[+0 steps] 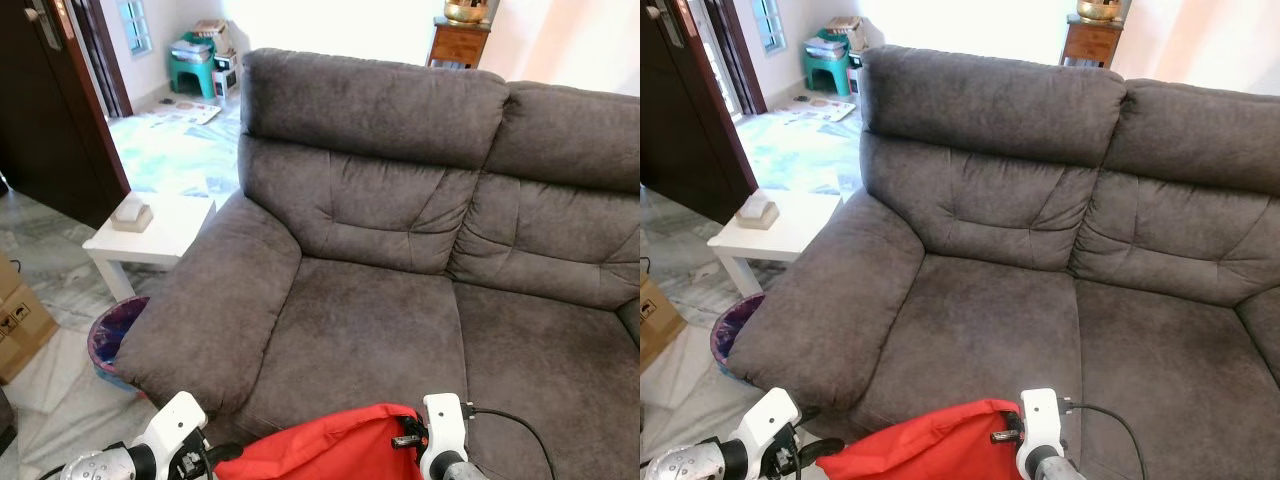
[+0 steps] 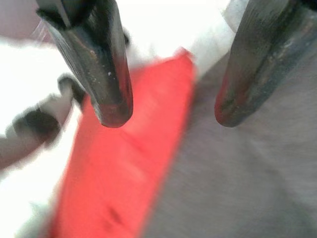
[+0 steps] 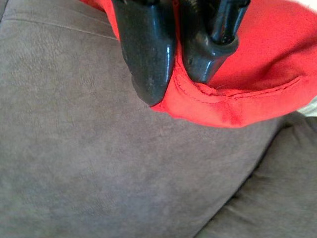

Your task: Move the pillow to the sofa from floor

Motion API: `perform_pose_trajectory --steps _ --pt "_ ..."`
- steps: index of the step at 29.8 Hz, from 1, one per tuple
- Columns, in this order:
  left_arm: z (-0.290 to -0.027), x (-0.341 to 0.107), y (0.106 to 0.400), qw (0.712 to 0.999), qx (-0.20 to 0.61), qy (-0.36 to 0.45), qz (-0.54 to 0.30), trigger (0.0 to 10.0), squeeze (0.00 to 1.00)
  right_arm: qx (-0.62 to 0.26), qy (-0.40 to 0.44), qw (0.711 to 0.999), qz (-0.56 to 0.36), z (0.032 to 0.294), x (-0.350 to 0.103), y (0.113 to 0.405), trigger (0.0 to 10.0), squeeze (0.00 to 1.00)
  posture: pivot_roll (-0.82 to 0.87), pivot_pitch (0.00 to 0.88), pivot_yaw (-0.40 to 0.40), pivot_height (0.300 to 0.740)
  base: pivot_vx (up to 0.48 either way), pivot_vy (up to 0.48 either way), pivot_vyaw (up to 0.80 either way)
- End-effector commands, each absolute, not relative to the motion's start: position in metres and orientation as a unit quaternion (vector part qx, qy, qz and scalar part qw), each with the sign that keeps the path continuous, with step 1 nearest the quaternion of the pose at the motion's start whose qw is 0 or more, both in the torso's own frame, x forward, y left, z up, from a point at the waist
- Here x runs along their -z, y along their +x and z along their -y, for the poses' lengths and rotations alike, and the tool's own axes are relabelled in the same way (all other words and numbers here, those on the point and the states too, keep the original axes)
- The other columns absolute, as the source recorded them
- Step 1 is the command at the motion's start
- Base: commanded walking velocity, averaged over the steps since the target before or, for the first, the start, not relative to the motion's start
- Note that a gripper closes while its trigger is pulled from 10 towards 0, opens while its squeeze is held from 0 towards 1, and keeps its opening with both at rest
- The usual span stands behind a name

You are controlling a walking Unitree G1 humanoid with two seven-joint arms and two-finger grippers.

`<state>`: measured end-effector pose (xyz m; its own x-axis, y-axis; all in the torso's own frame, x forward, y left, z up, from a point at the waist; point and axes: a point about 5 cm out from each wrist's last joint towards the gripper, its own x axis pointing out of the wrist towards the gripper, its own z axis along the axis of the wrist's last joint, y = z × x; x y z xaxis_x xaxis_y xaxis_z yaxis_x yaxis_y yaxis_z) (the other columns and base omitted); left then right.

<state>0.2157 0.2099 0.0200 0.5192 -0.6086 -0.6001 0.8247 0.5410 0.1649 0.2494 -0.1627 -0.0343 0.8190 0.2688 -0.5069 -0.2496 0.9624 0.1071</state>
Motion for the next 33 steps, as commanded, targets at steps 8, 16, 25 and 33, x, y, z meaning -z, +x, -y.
perform_pose_trajectory --steps 8,16,25,33 --pt "-0.213 -0.004 0.207 0.793 0.469 0.278 -0.272 10.0 1.00 -0.199 -0.039 0.968 -0.149 0.166 -0.013 0.290 10.0 0.00 0.16 0.018 -0.044 0.740 0.000 0.000 0.00" --pt "-0.209 -0.012 0.224 0.808 0.452 0.304 -0.225 10.0 1.00 -0.298 -0.062 0.943 -0.134 0.160 -0.018 0.284 10.0 0.00 0.15 0.028 -0.039 0.740 0.000 0.000 0.00" --pt "-0.207 -0.004 0.219 0.792 0.472 0.308 -0.236 10.0 1.00 -0.325 -0.077 0.936 -0.115 0.175 -0.030 0.284 10.0 0.00 0.15 0.034 -0.037 0.740 0.000 0.000 0.00" --pt "-0.209 0.003 0.218 0.778 0.465 0.353 -0.230 10.0 0.00 -0.442 -0.079 0.883 -0.138 0.174 -0.032 0.267 10.0 0.00 0.14 0.038 -0.035 0.740 0.000 0.000 0.00"
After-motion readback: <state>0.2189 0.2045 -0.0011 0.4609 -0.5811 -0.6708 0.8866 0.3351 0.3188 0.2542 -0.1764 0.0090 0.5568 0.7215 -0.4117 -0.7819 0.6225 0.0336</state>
